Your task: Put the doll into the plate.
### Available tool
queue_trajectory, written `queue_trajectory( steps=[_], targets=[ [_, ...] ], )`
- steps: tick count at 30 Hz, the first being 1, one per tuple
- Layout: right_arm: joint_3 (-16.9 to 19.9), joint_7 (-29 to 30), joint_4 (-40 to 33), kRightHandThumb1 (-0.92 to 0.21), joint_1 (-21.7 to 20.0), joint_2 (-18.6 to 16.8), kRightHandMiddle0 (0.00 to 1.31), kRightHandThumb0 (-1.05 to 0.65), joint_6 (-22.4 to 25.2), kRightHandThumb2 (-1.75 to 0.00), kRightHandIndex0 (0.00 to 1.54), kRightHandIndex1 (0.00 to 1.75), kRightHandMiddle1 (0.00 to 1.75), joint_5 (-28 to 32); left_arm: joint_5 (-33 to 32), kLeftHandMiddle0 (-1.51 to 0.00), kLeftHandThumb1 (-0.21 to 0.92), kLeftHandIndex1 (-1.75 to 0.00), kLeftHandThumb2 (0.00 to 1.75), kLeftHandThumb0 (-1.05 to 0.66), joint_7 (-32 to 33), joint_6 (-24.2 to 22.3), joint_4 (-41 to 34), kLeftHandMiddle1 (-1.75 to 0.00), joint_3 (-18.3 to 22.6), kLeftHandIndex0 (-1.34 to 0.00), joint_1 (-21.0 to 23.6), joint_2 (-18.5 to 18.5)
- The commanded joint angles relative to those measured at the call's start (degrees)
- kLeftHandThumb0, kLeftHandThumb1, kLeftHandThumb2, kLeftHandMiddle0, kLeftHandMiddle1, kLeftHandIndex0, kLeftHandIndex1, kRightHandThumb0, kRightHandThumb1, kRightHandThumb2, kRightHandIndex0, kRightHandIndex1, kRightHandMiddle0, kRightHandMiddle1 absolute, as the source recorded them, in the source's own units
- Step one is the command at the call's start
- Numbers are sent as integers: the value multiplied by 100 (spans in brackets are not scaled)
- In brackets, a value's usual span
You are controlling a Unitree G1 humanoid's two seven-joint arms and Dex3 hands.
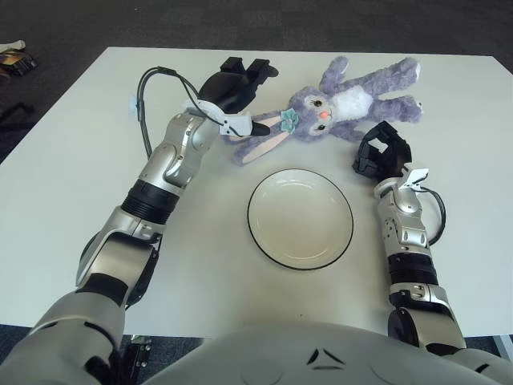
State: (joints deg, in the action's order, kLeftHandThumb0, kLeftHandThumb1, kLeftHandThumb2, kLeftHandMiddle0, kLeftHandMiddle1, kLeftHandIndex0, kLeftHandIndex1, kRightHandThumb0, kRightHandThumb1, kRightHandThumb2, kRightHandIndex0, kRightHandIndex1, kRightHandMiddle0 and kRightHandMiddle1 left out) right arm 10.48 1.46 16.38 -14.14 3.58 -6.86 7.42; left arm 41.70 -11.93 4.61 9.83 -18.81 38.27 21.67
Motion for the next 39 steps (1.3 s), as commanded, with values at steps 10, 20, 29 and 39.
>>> queue_trajectory(
  steps=[10,20,29,39],
  targets=[
    [-66,66,153,-25,330,-111,67,-51,361,-140,108,175,175,-1,67,0,73,-60,51,-97,-379,1,288,-169,-203,0,349,150],
    [-111,113,78,-26,345,-110,66,-50,419,-138,109,175,175,-46,183,-26,79,-50,44,-97,-525,-306,415,-175,-331,0,397,21],
    [-143,167,-25,-27,377,-130,65,-50,504,-137,108,175,175,-72,349,-44,91,-53,31,-104,-681,-636,629,-175,-520,0,517,-62],
    [-150,167,-92,-28,399,-162,64,-49,547,-136,109,175,175,-57,534,-54,92,-58,35,-105,-875,-1074,682,-175,-688,0,614,-162]
  ],
)
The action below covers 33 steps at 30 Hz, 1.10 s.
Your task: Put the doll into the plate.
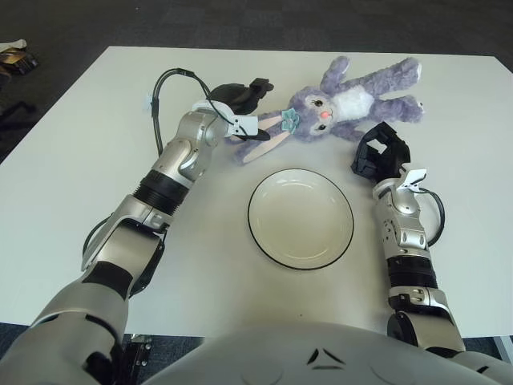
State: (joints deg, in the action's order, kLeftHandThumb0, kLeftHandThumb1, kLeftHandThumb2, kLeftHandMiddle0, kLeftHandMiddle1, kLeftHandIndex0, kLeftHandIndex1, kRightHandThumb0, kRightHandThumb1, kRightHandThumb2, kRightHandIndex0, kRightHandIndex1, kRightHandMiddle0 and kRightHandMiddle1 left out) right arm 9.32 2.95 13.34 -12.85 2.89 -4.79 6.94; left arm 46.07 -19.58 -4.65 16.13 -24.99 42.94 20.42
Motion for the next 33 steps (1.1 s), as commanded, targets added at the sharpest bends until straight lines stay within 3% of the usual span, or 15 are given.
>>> queue_trajectory(
  steps=[1,16,33],
  targets=[
    [-35,16,215,-28,270,-92,64,-49,338,-136,109,175,175,-10,106,-53,92,-58,34,-105,-121,-192,74,-175,-88,0,159,-57],
    [-33,-24,239,-28,267,-79,64,-49,318,-136,107,175,175,29,259,-59,92,-68,39,-105,-102,-444,369,-175,-314,0,252,-155],
    [-7,9,261,-27,254,-98,65,-50,256,-138,108,175,175,21,247,-76,92,-83,42,-105,-50,-495,135,-175,-401,0,7,-209]
  ],
)
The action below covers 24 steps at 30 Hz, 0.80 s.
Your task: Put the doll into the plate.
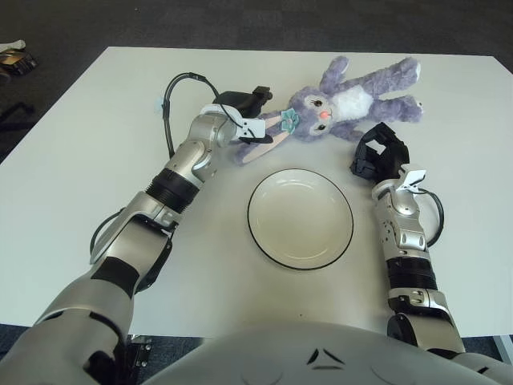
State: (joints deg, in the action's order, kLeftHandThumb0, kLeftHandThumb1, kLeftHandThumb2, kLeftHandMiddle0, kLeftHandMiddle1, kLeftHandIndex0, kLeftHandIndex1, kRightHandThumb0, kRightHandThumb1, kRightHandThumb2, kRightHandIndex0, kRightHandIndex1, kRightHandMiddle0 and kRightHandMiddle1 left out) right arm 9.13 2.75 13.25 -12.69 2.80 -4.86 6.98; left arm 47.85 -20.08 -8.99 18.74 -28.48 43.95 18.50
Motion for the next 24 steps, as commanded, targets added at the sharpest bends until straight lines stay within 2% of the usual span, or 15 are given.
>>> queue_trajectory(
  steps=[1,8,17,24],
  targets=[
    [14,30,270,-27,238,-91,65,-50,260,-138,108,175,175,17,73,-75,92,-84,41,-105,-12,-79,-158,-175,-56,0,-106,-16],
    [14,49,296,-26,222,-81,66,-50,220,-138,108,175,175,-13,87,-71,91,-89,35,-102,-98,-171,-419,-175,-78,0,-216,30],
    [41,84,297,-25,224,-93,67,-51,192,-140,107,175,175,7,252,-66,82,-92,31,-94,-380,-407,-946,-175,-145,0,-387,100],
    [59,81,289,-25,209,-100,67,-51,187,-140,106,175,175,23,283,-64,69,-94,45,-90,-509,-465,-1076,-175,-154,0,-429,89]
  ],
)
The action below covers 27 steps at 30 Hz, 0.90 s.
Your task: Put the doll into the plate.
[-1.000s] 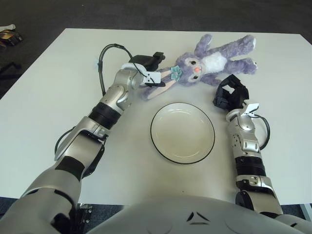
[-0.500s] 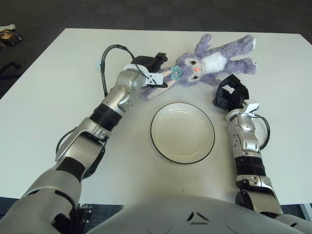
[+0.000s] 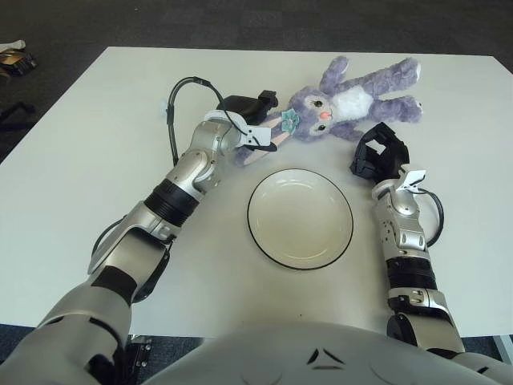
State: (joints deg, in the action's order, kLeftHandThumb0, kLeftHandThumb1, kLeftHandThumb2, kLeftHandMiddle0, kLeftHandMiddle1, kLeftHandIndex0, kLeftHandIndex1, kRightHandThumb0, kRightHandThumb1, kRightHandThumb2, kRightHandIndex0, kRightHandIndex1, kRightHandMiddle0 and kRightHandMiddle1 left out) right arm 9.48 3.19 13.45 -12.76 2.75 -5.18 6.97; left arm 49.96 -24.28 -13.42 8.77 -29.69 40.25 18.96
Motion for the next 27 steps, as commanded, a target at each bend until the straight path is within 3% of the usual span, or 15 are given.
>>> queue_trajectory(
  steps=[1,4,12,20,24,27],
  targets=[
    [36,32,269,-24,210,-101,67,-51,213,-140,106,175,175,43,64,-64,67,-95,48,-89,-107,1,-86,-175,-44,0,-63,44],
    [50,31,260,-23,203,-120,68,-51,206,-142,108,175,175,69,48,-68,56,-101,63,-83,-156,40,-107,-175,-56,0,-68,59],
    [69,42,223,-22,200,-153,69,-52,235,-143,108,175,175,109,89,-71,38,-104,86,-68,-313,37,-212,-175,-94,0,-102,102],
    [95,63,174,-22,205,-190,69,-52,242,-143,107,175,175,139,478,-69,30,-102,98,-54,-540,-103,-276,-175,-296,0,-53,154],
    [105,99,123,-24,209,-221,68,-51,258,-141,107,175,175,137,971,-70,28,-99,102,-49,-762,-307,-247,-175,-522,0,20,152],
    [113,125,99,-25,206,-241,66,-50,252,-139,107,175,175,134,1241,-69,25,-95,125,17,-772,-391,-225,-171,-614,0,6,117]
  ],
)
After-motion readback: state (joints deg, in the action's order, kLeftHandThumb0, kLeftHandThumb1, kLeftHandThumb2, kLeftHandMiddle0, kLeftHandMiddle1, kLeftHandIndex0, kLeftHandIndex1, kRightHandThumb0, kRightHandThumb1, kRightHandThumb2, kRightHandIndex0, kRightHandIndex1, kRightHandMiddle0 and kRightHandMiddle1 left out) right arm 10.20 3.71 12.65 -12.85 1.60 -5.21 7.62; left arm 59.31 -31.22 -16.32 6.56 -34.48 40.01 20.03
